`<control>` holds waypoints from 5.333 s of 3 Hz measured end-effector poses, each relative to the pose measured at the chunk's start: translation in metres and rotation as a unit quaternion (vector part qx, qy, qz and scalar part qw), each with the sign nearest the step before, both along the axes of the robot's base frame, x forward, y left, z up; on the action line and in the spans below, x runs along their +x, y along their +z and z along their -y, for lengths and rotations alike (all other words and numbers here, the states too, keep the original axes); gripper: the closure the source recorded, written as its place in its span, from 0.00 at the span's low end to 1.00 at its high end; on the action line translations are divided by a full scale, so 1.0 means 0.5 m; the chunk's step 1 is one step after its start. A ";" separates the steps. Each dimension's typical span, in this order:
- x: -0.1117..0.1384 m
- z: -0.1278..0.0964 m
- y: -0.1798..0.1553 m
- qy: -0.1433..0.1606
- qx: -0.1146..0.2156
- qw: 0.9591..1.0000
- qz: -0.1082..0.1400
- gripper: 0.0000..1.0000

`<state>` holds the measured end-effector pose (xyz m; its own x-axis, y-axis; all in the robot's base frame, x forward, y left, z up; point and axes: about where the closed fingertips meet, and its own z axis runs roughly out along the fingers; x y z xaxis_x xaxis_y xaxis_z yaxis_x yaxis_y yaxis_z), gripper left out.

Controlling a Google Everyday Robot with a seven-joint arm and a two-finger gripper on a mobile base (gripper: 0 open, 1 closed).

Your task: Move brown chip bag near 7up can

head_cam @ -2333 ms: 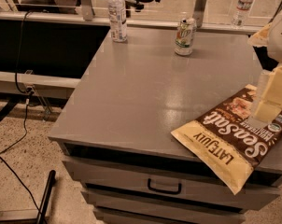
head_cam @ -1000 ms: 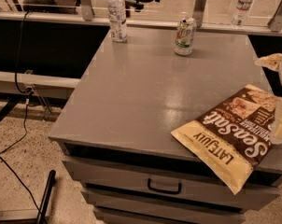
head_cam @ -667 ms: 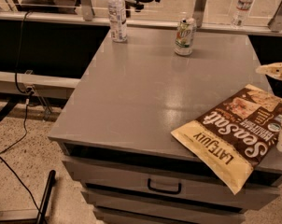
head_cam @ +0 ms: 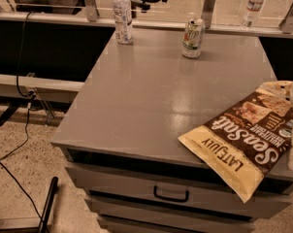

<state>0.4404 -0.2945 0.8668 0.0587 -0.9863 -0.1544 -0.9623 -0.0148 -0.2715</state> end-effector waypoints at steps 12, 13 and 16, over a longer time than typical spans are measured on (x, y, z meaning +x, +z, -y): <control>0.262 0.099 0.259 -0.125 0.183 0.932 0.289 1.00; 0.299 0.095 0.249 -0.103 0.198 0.924 0.310 1.00; 0.389 0.095 0.154 -0.070 0.188 0.921 0.335 1.00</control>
Offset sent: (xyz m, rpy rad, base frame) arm 0.0061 0.0122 -0.0119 0.0673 0.0074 0.0577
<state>0.6350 -0.3418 0.9437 0.1415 -0.8755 -0.4621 -0.5627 0.3129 -0.7651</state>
